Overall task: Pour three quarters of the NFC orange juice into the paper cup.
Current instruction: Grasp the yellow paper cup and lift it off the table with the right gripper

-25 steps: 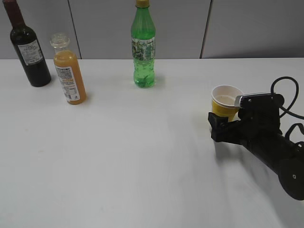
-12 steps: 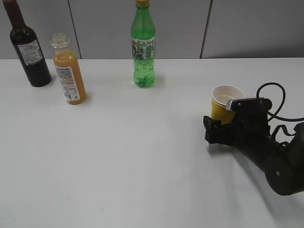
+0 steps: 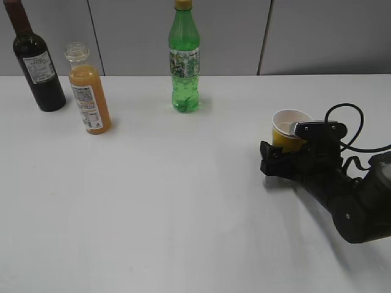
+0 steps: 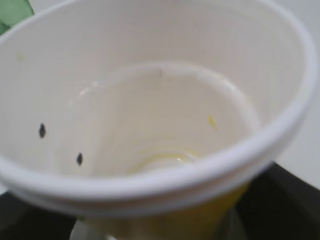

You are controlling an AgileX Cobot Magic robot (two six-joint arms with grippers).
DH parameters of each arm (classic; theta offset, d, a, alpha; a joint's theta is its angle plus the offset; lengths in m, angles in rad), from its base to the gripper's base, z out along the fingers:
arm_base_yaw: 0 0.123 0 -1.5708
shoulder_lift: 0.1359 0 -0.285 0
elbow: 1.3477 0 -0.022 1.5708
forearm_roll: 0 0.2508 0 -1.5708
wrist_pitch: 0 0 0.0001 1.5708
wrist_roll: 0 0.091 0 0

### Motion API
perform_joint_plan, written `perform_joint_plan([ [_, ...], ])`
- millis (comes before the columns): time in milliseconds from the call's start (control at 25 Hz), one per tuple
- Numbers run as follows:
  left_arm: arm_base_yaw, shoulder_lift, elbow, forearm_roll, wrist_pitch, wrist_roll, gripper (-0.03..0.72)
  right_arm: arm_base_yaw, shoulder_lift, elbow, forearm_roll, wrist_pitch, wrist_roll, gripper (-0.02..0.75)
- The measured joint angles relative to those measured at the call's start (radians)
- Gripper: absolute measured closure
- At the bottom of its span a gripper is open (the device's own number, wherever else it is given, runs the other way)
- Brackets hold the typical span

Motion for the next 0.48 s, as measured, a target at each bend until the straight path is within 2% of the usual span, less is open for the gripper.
perform_joint_plan([
  [280, 0.000, 0.000, 0.000, 0.000, 0.000, 0.000, 0.263, 0.000, 0.009, -0.002, 0.005, -0.013, 0.000, 0.107],
  [480, 0.000, 0.000, 0.000, 0.000, 0.000, 0.000, 0.263, 0.000, 0.009, -0.002, 0.007, -0.013, -0.002, 0.160],
])
